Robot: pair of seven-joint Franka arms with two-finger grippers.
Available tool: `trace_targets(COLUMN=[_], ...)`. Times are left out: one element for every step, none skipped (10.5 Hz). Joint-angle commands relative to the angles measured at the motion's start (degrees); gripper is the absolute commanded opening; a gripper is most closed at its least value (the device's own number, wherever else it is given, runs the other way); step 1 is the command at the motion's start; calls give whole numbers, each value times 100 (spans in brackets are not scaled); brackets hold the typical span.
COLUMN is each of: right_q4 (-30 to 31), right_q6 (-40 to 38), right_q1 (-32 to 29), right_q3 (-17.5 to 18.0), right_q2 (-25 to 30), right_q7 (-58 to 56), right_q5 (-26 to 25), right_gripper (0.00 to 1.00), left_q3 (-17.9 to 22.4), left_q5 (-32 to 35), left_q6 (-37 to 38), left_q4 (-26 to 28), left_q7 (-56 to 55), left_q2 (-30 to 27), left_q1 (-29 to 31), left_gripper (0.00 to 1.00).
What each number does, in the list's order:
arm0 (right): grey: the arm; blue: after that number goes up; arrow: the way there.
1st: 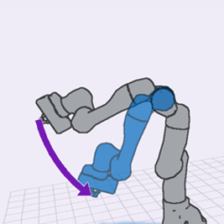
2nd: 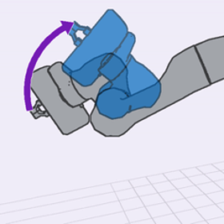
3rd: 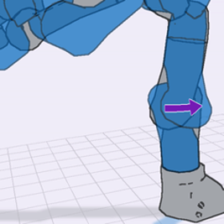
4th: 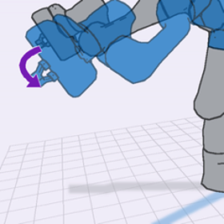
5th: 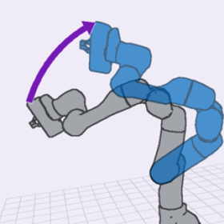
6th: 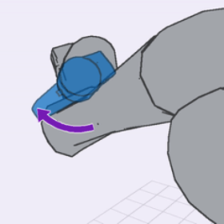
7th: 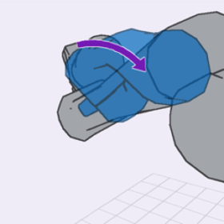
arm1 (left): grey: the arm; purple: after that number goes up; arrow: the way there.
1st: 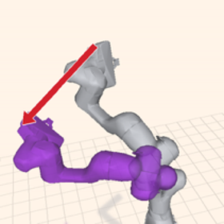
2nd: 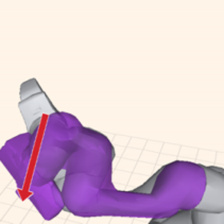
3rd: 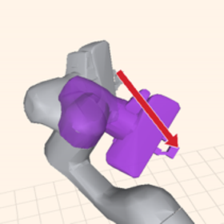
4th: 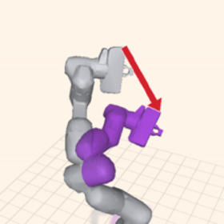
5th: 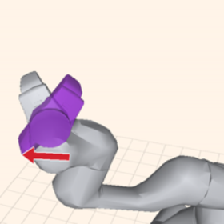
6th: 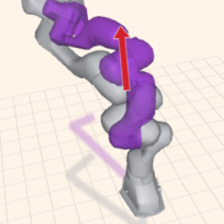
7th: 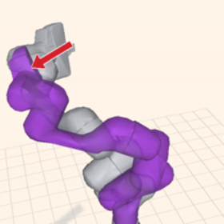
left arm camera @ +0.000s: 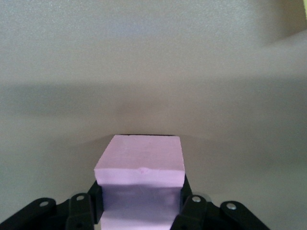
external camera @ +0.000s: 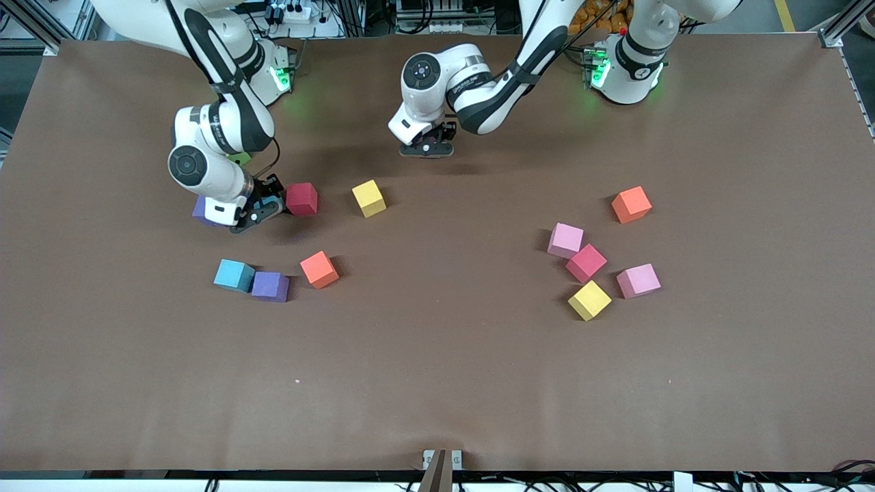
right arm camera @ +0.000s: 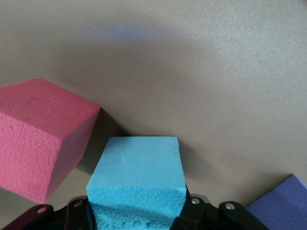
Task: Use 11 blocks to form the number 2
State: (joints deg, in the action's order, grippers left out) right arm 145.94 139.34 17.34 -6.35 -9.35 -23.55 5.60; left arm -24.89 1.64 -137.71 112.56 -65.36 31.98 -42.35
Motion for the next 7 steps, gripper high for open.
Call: trace_targets(right_q4=[14, 14, 23, 23, 23, 23, 5], right_q6=[-380, -407, -425, -434, -442, -442, -477], right_q1=[-29, 15, 250, 400, 550, 760, 858], right_q3=[28, 46, 55, 55, 55, 55, 55], right_q2=[406, 494, 574, 618, 653, 732, 785], right_q7=[0, -9, -17, -9, -26, -44, -53], right_q5=[55, 55, 11, -6, -15, -33, -120], right_gripper=[1, 1, 2, 3, 3, 3, 3], left_q3=[98, 142, 177, 256, 265, 265, 265], left_q5=[126, 126, 118, 91, 74, 65, 65], left_q6=[-89, -89, -89, -80, -63, 76, 539], left_q4=[-6, -6, -6, -15, -67, -103, -112], left_q7=[-3, -12, -107, -134, -265, -493, -608], left_q2=[19, 19, 19, -33, -147, -348, -655], left_q1=[7, 7, 7, 16, 34, 77, 139], left_gripper=[19, 22, 77, 100, 100, 100, 100])
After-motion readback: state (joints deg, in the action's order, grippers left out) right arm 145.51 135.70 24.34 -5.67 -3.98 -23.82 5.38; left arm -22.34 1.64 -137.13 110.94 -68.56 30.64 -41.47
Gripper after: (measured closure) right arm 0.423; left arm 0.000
